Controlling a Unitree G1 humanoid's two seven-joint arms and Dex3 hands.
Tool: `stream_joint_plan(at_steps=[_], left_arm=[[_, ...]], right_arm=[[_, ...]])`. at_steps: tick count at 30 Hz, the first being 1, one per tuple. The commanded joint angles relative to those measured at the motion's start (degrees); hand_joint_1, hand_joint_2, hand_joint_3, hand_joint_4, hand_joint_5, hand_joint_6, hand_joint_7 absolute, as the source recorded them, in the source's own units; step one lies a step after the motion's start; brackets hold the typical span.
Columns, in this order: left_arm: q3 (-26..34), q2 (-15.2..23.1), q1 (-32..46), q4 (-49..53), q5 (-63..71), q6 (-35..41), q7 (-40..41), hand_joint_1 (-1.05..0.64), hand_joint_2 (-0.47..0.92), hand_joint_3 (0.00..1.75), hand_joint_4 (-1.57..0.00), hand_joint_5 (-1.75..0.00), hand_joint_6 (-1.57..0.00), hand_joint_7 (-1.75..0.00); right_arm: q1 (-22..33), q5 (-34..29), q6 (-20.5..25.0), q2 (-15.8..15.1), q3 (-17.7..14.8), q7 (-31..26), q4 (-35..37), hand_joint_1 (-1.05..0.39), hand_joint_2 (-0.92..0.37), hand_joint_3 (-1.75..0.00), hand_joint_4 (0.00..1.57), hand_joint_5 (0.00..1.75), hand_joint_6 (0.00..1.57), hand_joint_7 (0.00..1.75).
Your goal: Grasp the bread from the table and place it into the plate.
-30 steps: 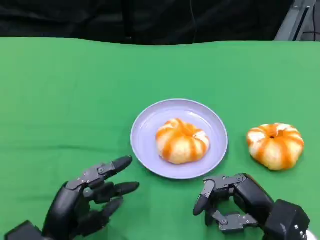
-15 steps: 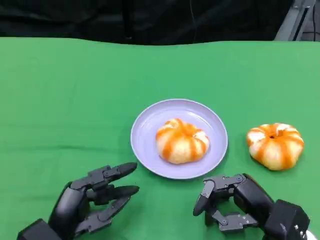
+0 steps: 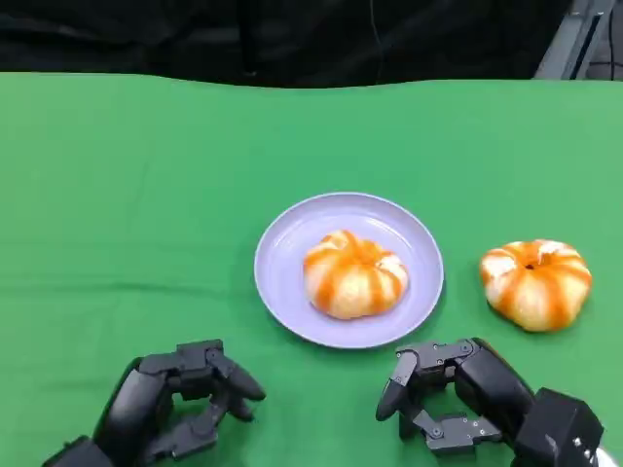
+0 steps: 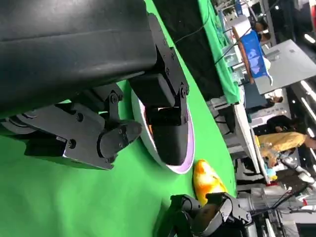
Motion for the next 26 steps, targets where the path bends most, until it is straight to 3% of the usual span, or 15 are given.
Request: stream_joint_plan(at_steps=[1,12,26], left_arm=[[-0.52,0.62,-0.03,0.48,-0.69,-0.83,-0.41,0.07,0.57,1.15,-0.83,-1.54,-0.90,-1.26],[-2.49,-0.52,0.06,1.45,0.14,-2.92,0.21,0.02,0.52,1.23,-0.79,-1.64,-0.83,-1.41],[-2.59,-0.14,-0.59,2.31,0.61,-3.28,0.98,0.04,0.52,1.23,-0.79,-1.62,-0.82,-1.40]], right_arm=[[0.30,0.32,-0.18,-0.83,-0.29,-0.28,0.09,0.21,-0.62,-0.97,0.97,1.33,0.99,0.98],[0.33,0.76,-0.32,-1.22,-0.55,0.32,0.51,0.21,-0.61,-0.98,0.97,1.33,0.99,0.97],[-0.01,0.96,0.03,-1.38,-0.93,0.03,0.92,0.21,-0.61,-0.97,0.97,1.35,0.99,0.97]])
